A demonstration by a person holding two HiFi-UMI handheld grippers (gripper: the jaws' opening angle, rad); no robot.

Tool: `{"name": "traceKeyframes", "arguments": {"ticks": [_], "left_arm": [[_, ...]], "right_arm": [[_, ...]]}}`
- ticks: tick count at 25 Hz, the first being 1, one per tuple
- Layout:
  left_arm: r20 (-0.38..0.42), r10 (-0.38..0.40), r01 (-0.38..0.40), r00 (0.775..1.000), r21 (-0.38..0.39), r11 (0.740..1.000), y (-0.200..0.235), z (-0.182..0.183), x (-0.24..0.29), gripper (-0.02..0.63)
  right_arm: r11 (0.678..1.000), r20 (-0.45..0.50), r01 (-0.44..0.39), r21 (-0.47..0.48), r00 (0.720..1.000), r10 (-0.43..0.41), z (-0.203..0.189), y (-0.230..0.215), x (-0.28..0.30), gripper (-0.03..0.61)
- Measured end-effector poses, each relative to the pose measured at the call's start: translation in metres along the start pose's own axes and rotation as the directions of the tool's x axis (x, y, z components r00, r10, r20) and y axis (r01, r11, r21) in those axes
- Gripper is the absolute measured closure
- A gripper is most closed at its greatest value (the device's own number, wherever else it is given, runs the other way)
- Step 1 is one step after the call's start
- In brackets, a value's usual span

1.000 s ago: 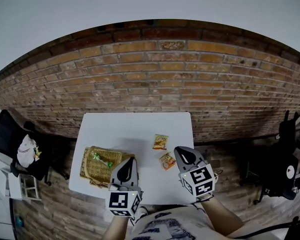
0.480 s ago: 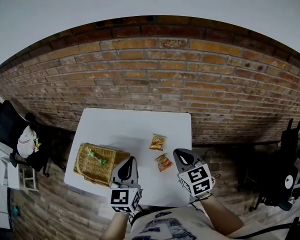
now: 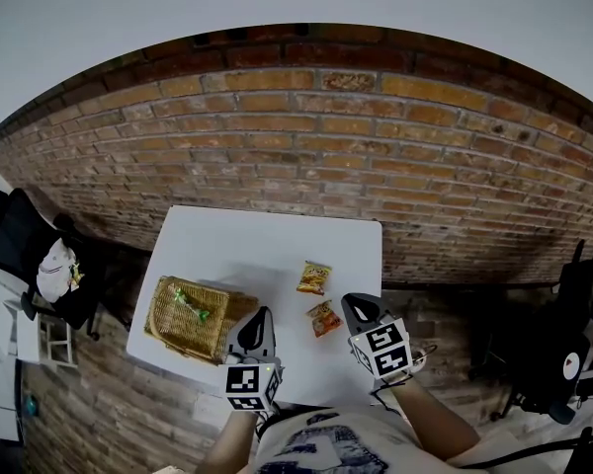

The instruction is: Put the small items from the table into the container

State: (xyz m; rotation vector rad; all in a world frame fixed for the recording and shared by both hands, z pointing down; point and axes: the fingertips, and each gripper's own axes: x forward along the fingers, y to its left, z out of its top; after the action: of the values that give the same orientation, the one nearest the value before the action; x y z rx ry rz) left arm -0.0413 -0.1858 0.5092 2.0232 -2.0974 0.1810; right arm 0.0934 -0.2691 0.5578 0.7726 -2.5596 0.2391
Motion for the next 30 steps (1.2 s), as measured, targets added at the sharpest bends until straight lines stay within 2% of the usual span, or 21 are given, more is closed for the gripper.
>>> {"name": "traceKeyframes", "arguments": {"ticks": [9, 12, 14, 19, 25, 30], "left_arm": [[-0.055, 0.010, -0.012, 0.998, -0.028, 1.000, 0.003, -0.023, 0.015, 0.565], [-0.070, 0.010, -0.012, 0.997, -0.034, 0.999, 0.003, -0.029, 0.020, 0.565], [-0.083, 0.010, -0.013, 0.997, -0.033, 0.999, 0.003, -0.035, 0.023, 0.565], [-0.118, 0.009, -0.012, 0.993, -0.027, 1.000, 0.004, -0.053, 0.033, 0.565], [-0.144, 0.004, -0.009, 0.990, -0.031, 0.999, 0.004, -0.066, 0.038, 0.565], [-0.166, 0.003, -0.009, 0.986, -0.034, 0.999, 0.004, -0.075, 0.042, 0.565]], "right_arm": [[0.999, -0.071, -0.036, 0.030, 0.997, 0.038, -0.029, 0.003, 0.028, 0.552], [0.997, -0.120, -0.061, 0.046, 0.991, 0.066, -0.043, 0.006, 0.040, 0.449], [0.996, -0.149, -0.073, 0.060, 0.986, 0.081, -0.054, 0.009, 0.048, 0.428], [0.988, -0.202, -0.112, 0.102, 0.971, 0.130, -0.078, 0.016, 0.066, 0.320], [0.988, -0.251, -0.125, 0.092, 0.957, 0.145, -0.100, 0.022, 0.082, 0.258], [0.988, -0.289, -0.141, 0.067, 0.945, 0.155, -0.116, 0.027, 0.092, 0.258]]}}
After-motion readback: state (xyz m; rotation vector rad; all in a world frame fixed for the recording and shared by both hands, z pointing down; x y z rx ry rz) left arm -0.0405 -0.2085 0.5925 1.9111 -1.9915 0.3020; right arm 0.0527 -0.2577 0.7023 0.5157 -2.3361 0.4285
